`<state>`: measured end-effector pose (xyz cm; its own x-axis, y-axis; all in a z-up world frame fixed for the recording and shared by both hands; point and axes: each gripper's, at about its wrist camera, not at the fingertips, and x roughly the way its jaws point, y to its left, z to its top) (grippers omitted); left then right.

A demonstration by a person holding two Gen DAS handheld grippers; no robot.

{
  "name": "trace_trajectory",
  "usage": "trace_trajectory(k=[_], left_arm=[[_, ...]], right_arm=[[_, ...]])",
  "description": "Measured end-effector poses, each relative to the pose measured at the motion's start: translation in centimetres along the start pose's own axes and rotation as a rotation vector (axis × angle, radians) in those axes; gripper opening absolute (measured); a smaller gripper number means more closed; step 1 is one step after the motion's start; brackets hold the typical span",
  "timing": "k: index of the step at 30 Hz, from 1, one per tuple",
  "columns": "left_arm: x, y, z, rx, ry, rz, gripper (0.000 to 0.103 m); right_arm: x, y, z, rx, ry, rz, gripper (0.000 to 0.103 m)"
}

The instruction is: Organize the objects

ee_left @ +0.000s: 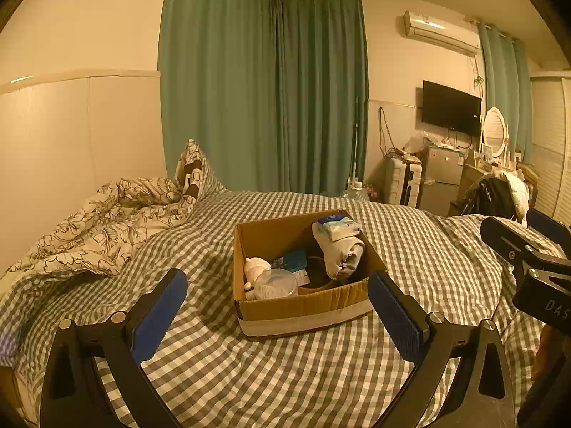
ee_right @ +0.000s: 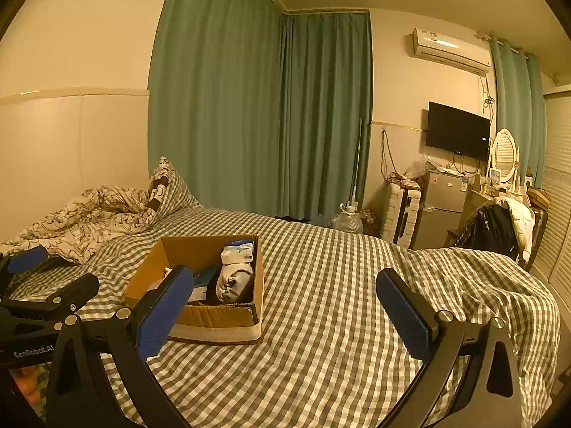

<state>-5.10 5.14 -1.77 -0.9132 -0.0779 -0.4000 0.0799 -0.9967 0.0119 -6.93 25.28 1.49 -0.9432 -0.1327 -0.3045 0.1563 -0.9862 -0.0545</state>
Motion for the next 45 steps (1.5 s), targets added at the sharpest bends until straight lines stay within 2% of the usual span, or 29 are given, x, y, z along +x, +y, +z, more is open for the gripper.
trace_trajectory(k=[24, 45], left_arm=[[0.5, 0.9, 0.0, 0.002, 0.010, 0.033, 0.103], [0.3, 0.9, -0.2, -0.004, 0.017, 0.026, 0.103]], right_arm=[[0.2, 0.4, -0.2, -0.014, 0.010, 0.007, 0.103], [0.5, 0.4, -0.4, -0.021, 0.019, -0.001, 0.103]])
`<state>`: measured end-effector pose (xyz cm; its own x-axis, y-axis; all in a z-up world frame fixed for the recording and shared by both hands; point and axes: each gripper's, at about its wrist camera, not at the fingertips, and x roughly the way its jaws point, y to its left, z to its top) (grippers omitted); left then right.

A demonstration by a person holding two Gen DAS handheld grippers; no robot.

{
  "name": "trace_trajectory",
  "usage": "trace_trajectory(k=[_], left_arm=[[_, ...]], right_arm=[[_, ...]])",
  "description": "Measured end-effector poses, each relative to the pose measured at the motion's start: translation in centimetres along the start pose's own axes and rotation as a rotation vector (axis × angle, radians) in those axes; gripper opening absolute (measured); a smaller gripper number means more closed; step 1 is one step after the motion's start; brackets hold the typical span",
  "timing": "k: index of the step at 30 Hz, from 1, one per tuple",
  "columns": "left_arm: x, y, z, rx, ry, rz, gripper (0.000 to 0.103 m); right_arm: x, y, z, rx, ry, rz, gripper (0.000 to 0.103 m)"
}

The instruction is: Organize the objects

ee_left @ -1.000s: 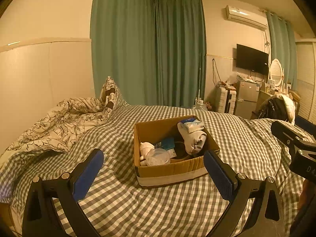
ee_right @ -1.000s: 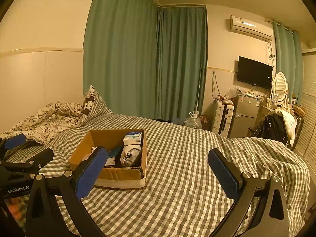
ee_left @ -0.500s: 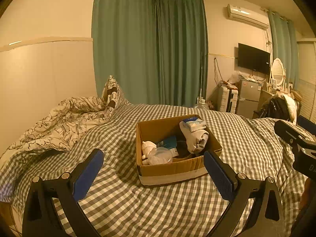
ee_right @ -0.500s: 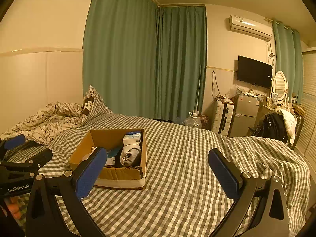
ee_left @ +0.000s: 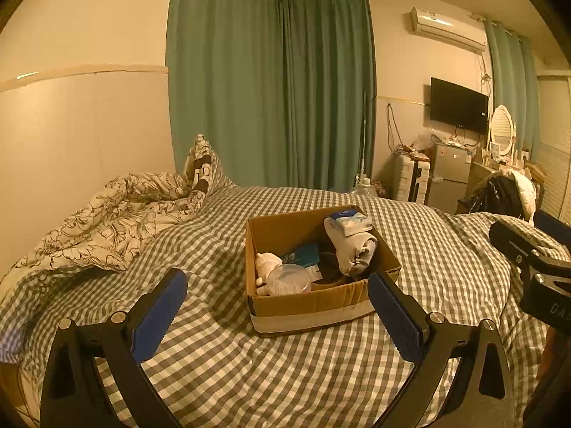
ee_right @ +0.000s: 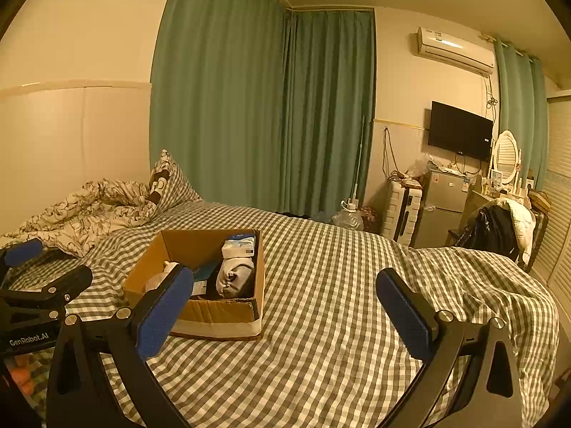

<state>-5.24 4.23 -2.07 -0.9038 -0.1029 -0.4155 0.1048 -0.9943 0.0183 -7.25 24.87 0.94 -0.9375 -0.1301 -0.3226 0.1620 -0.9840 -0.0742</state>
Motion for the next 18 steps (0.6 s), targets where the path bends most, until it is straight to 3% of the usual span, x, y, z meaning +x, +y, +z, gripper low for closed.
trace_trajectory(k=[18], left_arm=[[-0.19, -0.27, 0.28, 0.000, -0.011, 0.009, 0.103]], right_arm=[[0.07, -0.13, -0.04, 0.002, 0.007, 0.001, 0.103]])
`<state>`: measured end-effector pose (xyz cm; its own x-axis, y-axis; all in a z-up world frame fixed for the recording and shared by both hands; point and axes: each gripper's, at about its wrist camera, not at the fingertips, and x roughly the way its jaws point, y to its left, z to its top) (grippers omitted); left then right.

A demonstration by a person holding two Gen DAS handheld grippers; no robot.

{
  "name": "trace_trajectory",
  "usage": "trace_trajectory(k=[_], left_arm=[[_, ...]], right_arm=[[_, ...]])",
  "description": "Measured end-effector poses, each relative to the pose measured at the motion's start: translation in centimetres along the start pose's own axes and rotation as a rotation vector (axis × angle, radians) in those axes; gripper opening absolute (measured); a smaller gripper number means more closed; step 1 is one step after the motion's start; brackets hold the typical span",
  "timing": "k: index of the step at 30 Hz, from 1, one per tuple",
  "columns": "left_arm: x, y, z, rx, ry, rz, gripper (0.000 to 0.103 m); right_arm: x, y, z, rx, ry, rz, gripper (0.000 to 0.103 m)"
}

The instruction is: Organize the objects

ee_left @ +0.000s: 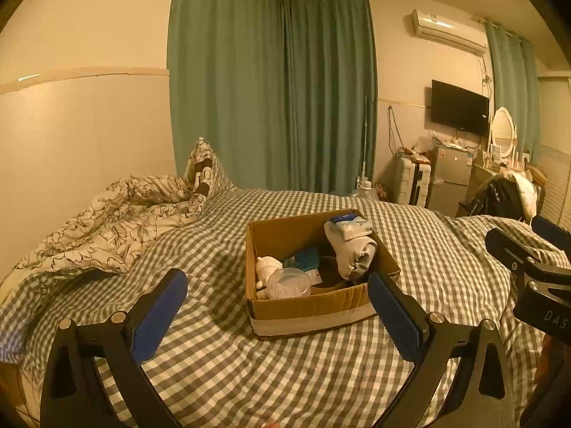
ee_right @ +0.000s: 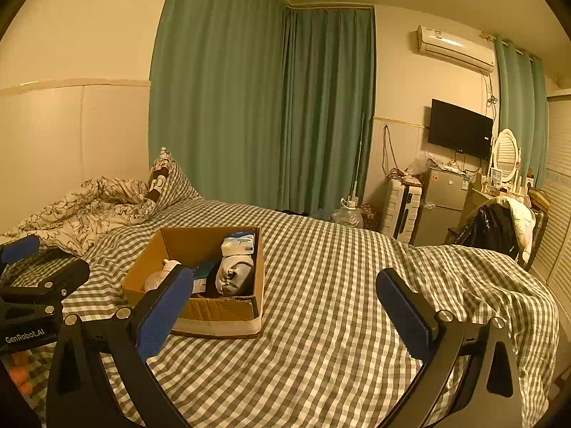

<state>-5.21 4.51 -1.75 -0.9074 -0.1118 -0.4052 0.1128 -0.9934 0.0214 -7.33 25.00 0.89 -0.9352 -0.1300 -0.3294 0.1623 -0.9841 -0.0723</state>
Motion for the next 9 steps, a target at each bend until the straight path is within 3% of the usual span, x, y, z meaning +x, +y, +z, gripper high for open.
trace_trajectory(k=[9], left_arm=[[-0.30, -0.48, 0.08, 0.029, -0.018, -0.001, 0.103]], right_arm=[[0.05, -0.14, -0.02, 0.006, 0.003, -0.001, 0.103]])
